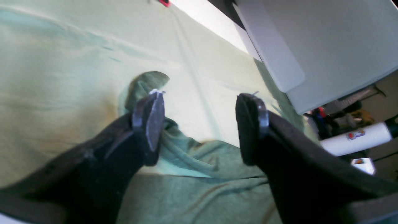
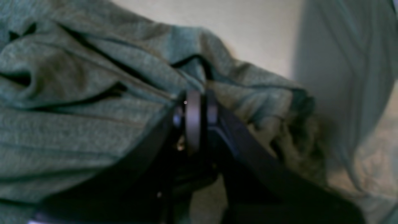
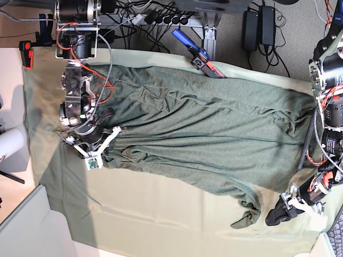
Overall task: Fold the T-shirt properly
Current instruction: 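Grasp the shirt edge with the right gripper and the left gripper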
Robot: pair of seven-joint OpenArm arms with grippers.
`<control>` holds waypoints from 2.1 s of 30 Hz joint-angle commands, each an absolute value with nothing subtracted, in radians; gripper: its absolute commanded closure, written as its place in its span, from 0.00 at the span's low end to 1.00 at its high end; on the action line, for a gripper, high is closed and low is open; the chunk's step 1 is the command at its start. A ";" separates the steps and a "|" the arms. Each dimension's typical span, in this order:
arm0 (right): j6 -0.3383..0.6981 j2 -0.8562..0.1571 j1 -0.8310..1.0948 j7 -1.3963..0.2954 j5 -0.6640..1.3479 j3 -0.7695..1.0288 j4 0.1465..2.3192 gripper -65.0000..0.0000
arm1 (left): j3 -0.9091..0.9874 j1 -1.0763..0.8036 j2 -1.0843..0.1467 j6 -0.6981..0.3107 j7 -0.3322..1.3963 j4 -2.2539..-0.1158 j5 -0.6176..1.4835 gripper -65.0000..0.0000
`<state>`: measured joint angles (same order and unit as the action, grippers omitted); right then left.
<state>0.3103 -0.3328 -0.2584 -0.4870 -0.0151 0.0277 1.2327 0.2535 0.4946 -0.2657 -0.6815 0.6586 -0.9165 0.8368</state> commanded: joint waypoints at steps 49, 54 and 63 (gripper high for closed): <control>0.275 -0.382 -0.279 -0.575 0.108 0.071 1.246 0.60 | -0.033 0.726 -0.120 -0.334 0.213 -0.539 0.264 1.00; 0.224 -0.382 -0.279 -0.547 0.095 0.143 1.246 0.60 | -0.003 0.726 -0.120 -0.363 0.206 -0.543 0.265 1.00; 0.224 -0.380 -0.280 -0.530 0.121 0.151 1.237 0.60 | 0.068 0.726 -0.119 -0.432 0.213 -0.543 0.296 1.00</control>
